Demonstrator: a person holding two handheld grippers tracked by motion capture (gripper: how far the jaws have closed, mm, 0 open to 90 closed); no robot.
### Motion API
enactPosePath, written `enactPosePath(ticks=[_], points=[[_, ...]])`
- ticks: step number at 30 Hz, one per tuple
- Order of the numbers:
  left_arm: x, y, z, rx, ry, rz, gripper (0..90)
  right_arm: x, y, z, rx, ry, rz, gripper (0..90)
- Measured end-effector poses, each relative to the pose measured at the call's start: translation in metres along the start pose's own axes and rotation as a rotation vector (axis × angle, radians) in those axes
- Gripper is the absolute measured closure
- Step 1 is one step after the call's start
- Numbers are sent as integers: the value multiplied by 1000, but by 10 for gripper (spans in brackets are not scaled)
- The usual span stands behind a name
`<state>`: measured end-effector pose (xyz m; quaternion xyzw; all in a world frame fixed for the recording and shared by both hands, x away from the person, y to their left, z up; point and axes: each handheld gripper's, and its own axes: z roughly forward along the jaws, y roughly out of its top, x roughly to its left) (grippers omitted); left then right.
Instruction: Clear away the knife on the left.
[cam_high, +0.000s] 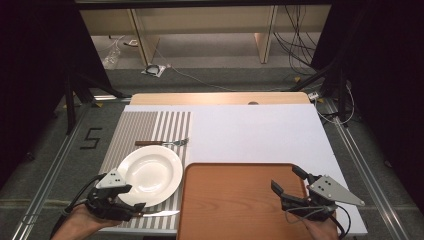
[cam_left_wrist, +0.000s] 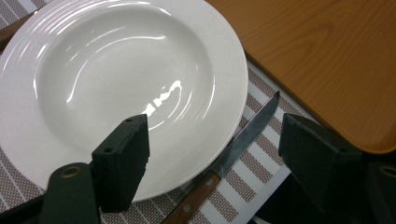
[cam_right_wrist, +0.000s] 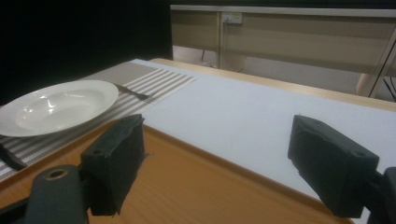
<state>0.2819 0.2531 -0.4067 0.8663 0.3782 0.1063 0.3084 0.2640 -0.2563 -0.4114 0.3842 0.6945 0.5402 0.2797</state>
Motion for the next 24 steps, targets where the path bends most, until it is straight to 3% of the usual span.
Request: enactPosePath(ticks=[12,24], points=[[9,-15,-1,132,21,23,274,0,0,0,0,2,-3,198],[10,-19,4,259,20,49,308,1,-1,2,4,8,-6,198]])
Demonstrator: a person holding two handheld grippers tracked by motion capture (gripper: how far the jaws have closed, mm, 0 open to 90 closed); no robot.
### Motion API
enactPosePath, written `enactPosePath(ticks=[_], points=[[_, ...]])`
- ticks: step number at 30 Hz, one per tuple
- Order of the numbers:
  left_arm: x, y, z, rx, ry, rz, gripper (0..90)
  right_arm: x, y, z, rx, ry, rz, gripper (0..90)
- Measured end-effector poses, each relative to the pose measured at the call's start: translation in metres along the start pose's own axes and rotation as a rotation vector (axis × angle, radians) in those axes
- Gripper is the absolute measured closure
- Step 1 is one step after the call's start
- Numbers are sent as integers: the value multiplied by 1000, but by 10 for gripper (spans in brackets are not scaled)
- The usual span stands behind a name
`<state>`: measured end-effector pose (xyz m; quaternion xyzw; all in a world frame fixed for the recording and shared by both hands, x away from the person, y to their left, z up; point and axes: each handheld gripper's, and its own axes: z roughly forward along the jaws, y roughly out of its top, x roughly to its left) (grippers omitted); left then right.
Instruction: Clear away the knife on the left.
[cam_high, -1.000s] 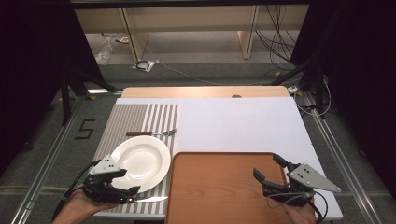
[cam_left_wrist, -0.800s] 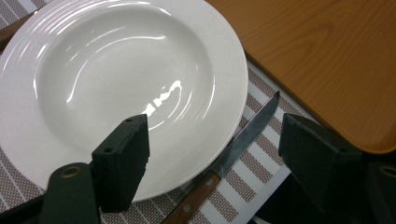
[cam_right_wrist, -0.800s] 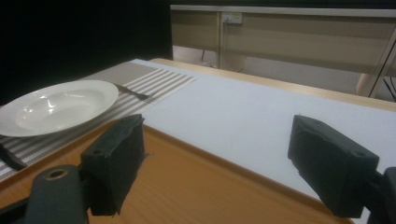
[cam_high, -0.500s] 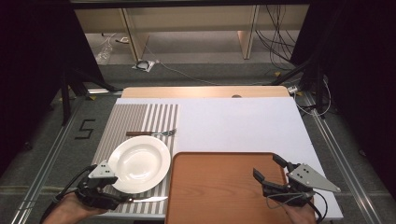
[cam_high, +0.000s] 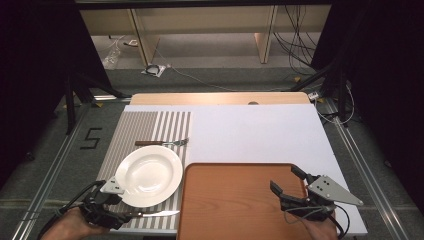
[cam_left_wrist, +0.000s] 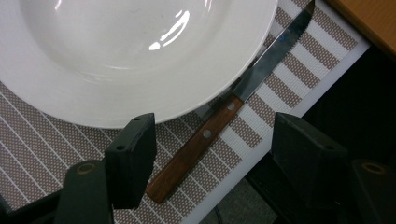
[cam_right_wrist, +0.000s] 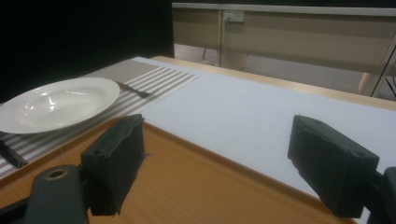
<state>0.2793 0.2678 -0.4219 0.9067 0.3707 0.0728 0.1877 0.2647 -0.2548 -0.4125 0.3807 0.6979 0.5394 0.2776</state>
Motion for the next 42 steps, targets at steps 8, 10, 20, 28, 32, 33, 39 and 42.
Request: enactPosePath(ticks=[8,10,20,28,32,33,39,42], points=[[4,-3,8,61,-7,-5,329,2,0,0,7,2,-7,197],[6,-3,10,75,-9,-10,336,1,0,1,6,1,-7,197],[10,-1,24,131,-14,30,376,0,0,0,15,-3,-2,198],[10,3,34,164,-27,60,409,0,-1,1,11,1,-2,198],[9,5,40,179,-42,67,433,0,0,1,15,-3,-2,199],[9,5,41,184,-41,73,437,0,0,1,17,-3,-3,199],[6,8,46,207,-56,93,476,0,-1,2,14,3,-1,199],[4,9,46,208,-57,110,511,0,-1,2,13,4,0,199]])
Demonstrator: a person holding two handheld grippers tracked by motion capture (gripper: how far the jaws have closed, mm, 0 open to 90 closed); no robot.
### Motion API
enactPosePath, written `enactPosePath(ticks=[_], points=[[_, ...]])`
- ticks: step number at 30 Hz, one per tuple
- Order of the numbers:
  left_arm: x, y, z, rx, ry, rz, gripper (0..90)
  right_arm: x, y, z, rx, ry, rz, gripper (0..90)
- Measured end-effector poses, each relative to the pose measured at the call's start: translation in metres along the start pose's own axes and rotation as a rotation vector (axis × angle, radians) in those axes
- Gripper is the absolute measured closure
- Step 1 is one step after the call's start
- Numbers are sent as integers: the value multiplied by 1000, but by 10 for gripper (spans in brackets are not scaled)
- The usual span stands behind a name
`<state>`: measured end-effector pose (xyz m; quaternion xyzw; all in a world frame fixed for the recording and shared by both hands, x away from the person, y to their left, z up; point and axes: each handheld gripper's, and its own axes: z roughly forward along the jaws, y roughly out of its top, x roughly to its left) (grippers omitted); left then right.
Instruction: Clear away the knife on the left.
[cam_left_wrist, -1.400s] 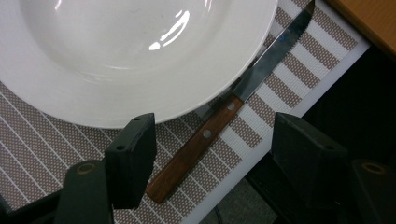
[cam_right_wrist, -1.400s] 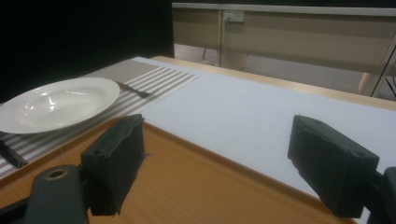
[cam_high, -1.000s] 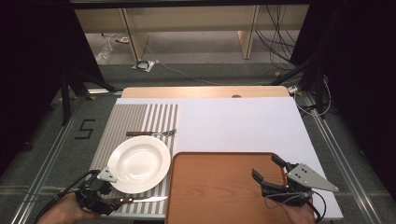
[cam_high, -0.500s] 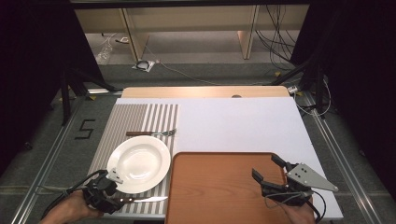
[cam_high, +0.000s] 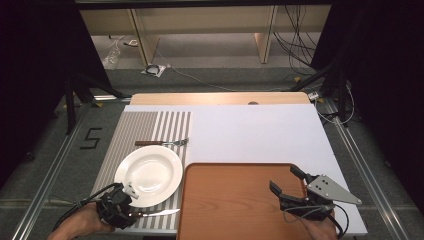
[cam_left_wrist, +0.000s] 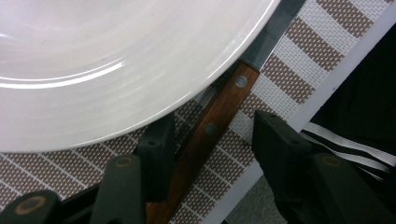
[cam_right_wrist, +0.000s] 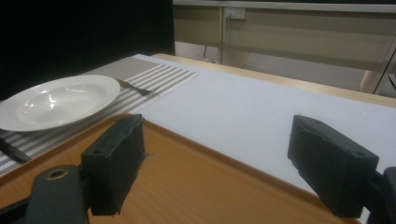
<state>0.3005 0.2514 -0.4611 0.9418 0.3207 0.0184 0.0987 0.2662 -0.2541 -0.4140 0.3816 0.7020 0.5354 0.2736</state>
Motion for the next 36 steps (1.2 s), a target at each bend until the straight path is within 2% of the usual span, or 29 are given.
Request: enactPosePath(ticks=[6,11,18,28,36], points=[[-5,5,0,20,7,46,580,0,0,0,-1,1,-1,200],[-11,11,2,57,38,102,640,0,0,1,4,2,-3,200],[-16,14,3,72,32,162,742,1,0,1,8,5,-7,201],[-17,14,0,71,37,185,760,0,0,1,15,7,-8,204],[-23,11,-15,50,25,194,762,1,-1,2,16,16,-9,205]])
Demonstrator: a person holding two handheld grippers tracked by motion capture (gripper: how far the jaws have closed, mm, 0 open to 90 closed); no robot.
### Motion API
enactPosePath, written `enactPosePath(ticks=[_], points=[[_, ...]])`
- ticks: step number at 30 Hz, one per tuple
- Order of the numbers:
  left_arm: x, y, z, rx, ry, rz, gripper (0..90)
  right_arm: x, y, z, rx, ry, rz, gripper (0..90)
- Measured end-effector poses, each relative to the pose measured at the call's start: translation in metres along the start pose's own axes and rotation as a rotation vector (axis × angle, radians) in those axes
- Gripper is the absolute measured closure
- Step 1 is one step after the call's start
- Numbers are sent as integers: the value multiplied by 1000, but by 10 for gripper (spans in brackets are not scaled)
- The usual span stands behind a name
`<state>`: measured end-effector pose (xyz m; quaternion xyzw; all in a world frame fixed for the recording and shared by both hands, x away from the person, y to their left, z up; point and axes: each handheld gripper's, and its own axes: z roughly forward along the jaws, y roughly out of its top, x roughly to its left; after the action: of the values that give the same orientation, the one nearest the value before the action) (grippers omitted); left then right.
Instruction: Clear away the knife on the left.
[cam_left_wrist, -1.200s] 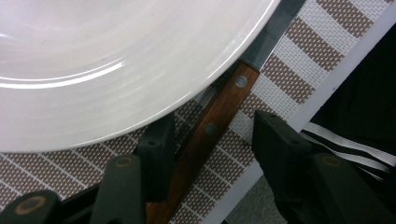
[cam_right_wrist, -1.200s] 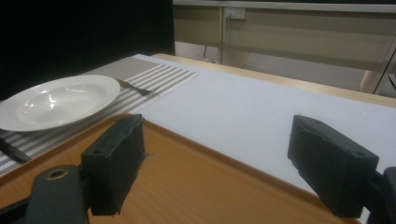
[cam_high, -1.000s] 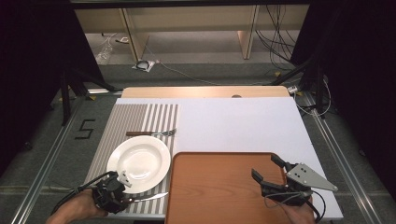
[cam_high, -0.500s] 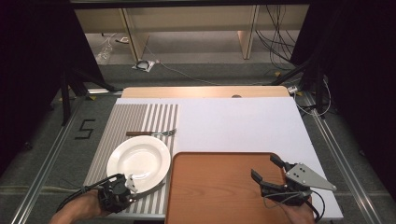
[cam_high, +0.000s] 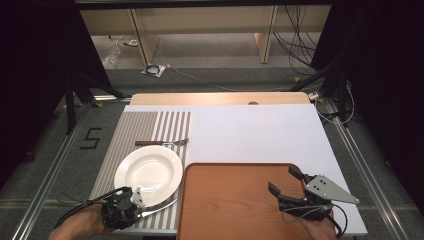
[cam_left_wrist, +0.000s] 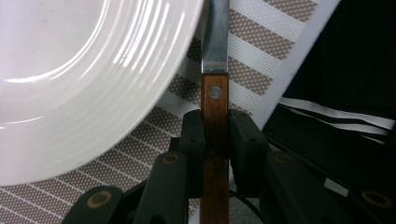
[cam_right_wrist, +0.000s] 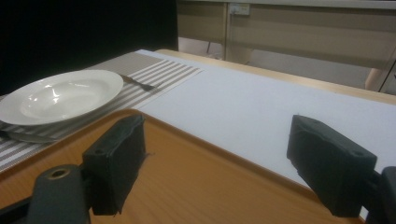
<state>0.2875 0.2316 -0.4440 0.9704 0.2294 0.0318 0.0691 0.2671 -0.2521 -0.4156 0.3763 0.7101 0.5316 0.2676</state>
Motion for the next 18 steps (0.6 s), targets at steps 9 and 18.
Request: enactPosePath(ticks=[9,18], points=[[-7,7,-19,-60,-23,16,763,1,0,0,5,3,3,206],[-12,32,-28,-157,-30,-15,763,1,0,1,4,6,3,206]])
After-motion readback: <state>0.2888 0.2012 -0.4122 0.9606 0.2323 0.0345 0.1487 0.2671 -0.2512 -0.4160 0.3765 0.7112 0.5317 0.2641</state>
